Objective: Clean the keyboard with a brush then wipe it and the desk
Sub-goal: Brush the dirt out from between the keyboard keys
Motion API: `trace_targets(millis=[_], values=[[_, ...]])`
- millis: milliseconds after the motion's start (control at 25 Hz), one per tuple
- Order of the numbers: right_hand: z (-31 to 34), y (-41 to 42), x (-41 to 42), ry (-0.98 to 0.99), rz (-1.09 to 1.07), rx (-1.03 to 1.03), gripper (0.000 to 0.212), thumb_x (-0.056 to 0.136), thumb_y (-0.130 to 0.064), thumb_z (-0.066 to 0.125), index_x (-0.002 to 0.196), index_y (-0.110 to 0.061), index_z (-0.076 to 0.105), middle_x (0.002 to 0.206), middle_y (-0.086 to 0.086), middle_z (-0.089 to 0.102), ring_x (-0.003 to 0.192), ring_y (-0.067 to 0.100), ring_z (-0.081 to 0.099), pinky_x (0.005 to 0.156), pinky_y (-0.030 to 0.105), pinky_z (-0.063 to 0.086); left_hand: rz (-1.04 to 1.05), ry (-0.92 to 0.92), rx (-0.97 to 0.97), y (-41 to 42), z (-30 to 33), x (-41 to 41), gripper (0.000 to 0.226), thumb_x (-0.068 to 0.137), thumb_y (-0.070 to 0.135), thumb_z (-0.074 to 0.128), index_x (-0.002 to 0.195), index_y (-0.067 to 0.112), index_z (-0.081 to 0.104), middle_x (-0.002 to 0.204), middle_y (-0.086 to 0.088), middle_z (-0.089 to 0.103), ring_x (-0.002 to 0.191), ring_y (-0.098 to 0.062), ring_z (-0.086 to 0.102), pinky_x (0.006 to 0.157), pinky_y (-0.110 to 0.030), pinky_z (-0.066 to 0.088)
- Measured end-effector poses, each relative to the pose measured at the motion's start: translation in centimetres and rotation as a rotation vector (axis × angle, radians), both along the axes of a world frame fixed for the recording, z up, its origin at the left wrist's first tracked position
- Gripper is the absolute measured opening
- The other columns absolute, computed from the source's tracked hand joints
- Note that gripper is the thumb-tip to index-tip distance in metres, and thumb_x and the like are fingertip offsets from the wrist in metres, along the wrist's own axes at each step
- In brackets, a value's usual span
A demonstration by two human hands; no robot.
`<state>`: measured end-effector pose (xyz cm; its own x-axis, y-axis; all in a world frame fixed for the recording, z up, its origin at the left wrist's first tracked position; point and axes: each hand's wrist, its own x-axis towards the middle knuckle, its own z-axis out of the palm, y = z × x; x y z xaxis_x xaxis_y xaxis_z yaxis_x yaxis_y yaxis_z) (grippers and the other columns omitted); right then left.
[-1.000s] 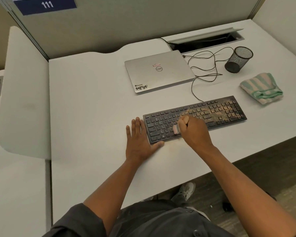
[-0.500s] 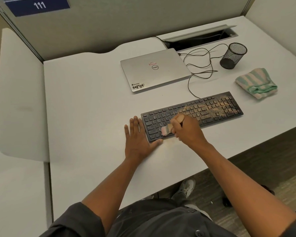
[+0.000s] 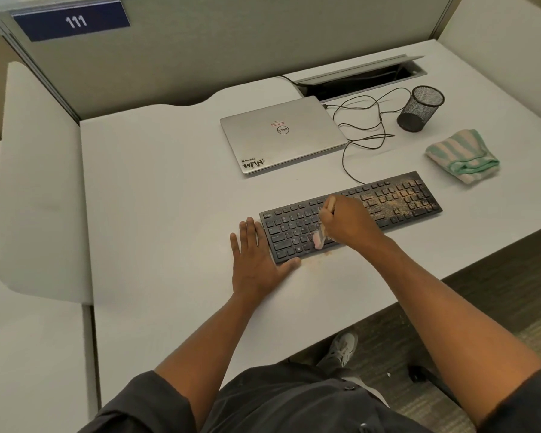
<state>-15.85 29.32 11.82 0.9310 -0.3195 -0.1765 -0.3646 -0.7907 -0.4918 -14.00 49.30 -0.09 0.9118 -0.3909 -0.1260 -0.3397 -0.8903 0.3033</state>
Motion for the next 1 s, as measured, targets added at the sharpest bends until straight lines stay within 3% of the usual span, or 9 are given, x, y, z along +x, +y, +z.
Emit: trace_targets(millis=[200, 400, 520, 680, 840, 1000], values=[[0.2, 0.8, 1.1, 0.056, 0.008, 0.16, 0.015, 0.096, -0.021, 0.048, 0.091, -0.015, 0.061, 0.082, 0.009, 0.072, 0.078, 0.029, 0.069, 0.075, 0.046, 0.059, -0.002, 0.001, 0.003, 0.1, 0.0, 0.0, 0.13, 0.077, 0.096, 0.029, 0.16, 0.002, -0.004, 0.169, -0.017, -0.01, 0.155, -0.029, -0.018, 0.124, -0.051, -0.013], [0.7, 0.4, 1.7, -0.032, -0.016, 0.055, 0.015, 0.097, -0.018, 0.048, 0.088, -0.013, 0.059, 0.071, 0.001, 0.064, 0.067, 0.017, 0.062, 0.054, 0.021, 0.043, -0.002, 0.006, 0.007, 0.0, 0.1, 0.0, 0.131, 0.076, 0.096, 0.028, 0.16, 0.002, -0.005, 0.169, -0.018, -0.011, 0.155, -0.029, -0.019, 0.124, -0.051, -0.013], [0.3, 0.9, 1.5, 0.006, 0.042, 0.163, 0.015, 0.098, -0.021, 0.049, 0.089, -0.017, 0.061, 0.076, 0.004, 0.069, 0.071, 0.021, 0.065, 0.061, 0.031, 0.051, -0.002, 0.01, 0.009, 0.1, 0.0, 0.0, 0.131, 0.076, 0.096, 0.028, 0.16, 0.002, -0.005, 0.168, -0.018, -0.011, 0.155, -0.029, -0.019, 0.124, -0.052, -0.012], [0.5, -0.2, 1.2, -0.057, -0.028, -0.014, 0.018, 0.099, -0.018, 0.047, 0.087, -0.013, 0.058, 0.066, -0.001, 0.061, 0.061, 0.013, 0.058, 0.05, 0.022, 0.037, -0.003, 0.002, 0.0, 0.1, 0.0, 0.0, 0.131, 0.076, 0.097, 0.028, 0.16, 0.002, -0.004, 0.169, -0.018, -0.011, 0.155, -0.029, -0.019, 0.124, -0.051, -0.012], [0.0, -1.0, 0.5, -0.093, -0.056, 0.196, 0.015, 0.099, -0.022, 0.051, 0.091, -0.016, 0.062, 0.074, 0.003, 0.071, 0.067, 0.018, 0.066, 0.062, 0.033, 0.054, -0.003, 0.007, 0.006, 0.0, 0.0, 0.0, 0.131, 0.075, 0.097, 0.027, 0.16, 0.002, -0.004, 0.169, -0.017, -0.011, 0.155, -0.029, -0.019, 0.125, -0.052, -0.011], [0.1, -1.3, 0.3, 0.037, 0.055, 0.084, 0.019, 0.099, -0.021, 0.05, 0.091, -0.013, 0.065, 0.075, 0.004, 0.072, 0.066, 0.016, 0.065, 0.071, 0.038, 0.057, 0.003, 0.005, 0.004, 0.1, -0.1, 0.0, 0.131, 0.074, 0.097, 0.027, 0.16, 0.003, -0.004, 0.169, -0.016, -0.011, 0.155, -0.028, -0.019, 0.125, -0.052, -0.01]])
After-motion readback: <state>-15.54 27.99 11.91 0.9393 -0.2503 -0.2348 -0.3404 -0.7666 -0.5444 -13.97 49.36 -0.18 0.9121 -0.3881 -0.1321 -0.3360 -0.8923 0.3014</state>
